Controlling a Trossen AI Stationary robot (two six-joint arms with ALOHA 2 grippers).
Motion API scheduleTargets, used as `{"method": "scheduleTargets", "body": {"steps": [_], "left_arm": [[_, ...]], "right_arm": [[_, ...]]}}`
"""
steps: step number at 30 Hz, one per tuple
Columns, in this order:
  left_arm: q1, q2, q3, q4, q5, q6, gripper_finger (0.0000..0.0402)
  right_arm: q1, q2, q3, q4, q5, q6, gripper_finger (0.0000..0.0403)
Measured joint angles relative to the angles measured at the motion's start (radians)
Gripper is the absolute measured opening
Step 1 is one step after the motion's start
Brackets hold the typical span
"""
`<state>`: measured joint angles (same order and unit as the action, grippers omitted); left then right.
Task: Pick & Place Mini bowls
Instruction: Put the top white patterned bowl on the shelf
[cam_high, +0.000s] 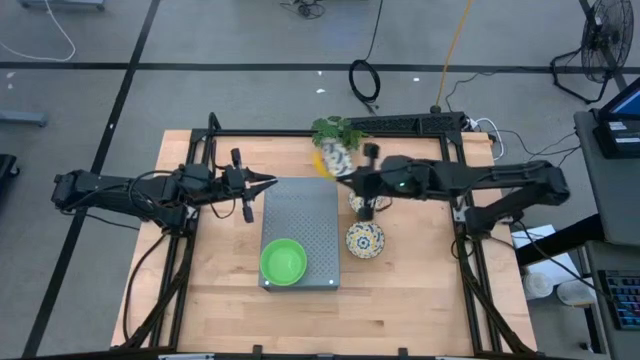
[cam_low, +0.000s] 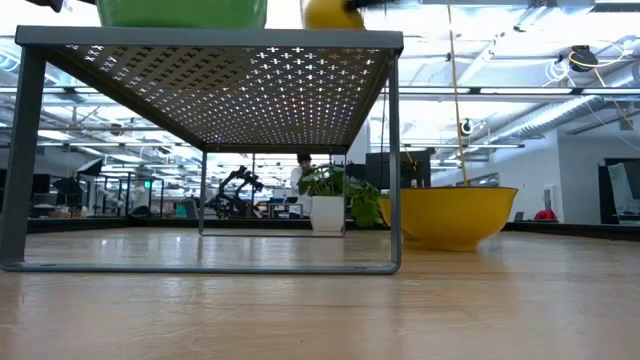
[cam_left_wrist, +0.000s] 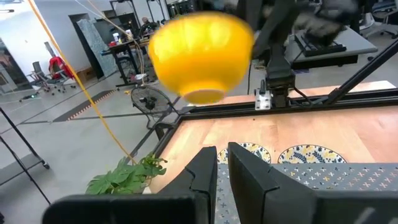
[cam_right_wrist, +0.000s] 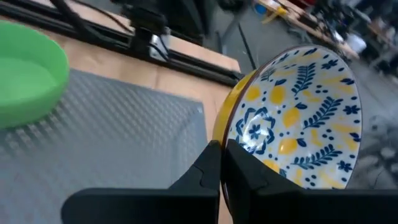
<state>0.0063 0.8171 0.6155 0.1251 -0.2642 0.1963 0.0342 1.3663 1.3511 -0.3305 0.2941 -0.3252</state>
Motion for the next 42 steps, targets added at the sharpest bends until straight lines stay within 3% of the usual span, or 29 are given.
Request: {"method": "scheduleTargets", "body": {"steps": [7,13,18,28,42], "left_arm": [[0.000,0.004,0.000,-0.026,0.000,-0.017,0.0047],[0.000,0.007,0.001,-0.037,0.000,-0.022,0.0047],[0.000,0.007,0.001,-0.036,0.000,-0.022,0.0047],[0.000,0.007,0.001,-0.036,0.000,-0.022,0.0047],[0.000,0.007,0.001,-0.036,0.000,-0.025,0.0047]], "right_arm": [[0.076,0.280,0.377,-0.267,0.044,-0.084,0.0000],[0.079,0.434,0.535,-0.495,0.079,-0.089,0.0000],[0.083,0.474,0.541,-0.572,0.072,-0.061,0.0000],[0.101,0.477,0.477,-0.571,0.011,-0.002,0.0000],[0.119,0.474,0.417,-0.559,0.023,0.010,0.0000]]}}
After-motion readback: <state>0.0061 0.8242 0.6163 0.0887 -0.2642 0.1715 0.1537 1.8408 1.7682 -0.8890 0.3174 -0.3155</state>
